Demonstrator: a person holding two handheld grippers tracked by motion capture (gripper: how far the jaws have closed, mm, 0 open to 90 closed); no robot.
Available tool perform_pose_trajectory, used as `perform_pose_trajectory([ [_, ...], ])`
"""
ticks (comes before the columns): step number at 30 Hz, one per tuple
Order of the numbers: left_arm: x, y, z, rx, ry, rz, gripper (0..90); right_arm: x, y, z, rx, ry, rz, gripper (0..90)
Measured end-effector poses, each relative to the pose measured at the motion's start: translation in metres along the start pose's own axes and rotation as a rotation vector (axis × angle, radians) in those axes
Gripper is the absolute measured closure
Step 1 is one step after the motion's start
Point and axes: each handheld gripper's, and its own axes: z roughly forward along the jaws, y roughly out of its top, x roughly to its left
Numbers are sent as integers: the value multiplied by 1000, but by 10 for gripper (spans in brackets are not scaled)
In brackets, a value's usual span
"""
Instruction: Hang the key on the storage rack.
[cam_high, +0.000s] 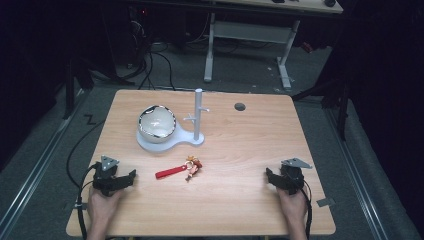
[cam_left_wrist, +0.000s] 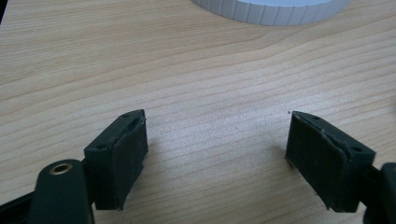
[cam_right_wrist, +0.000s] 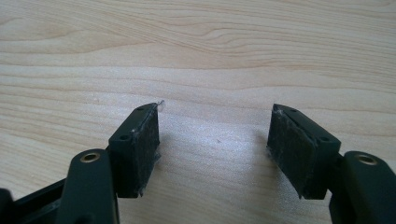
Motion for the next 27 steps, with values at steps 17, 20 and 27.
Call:
perform_pose_trajectory([
  [17,-5,2,-8,-29,-15,-29,263,0,0,0,1,7,-6,338],
  [20,-7,2,-11,-36,-23,-29,272,0,0,0,1,7,-5,337],
  [27,-17,5,-20,-27,-80,-1,320,0,0,0,1,8,-6,336],
])
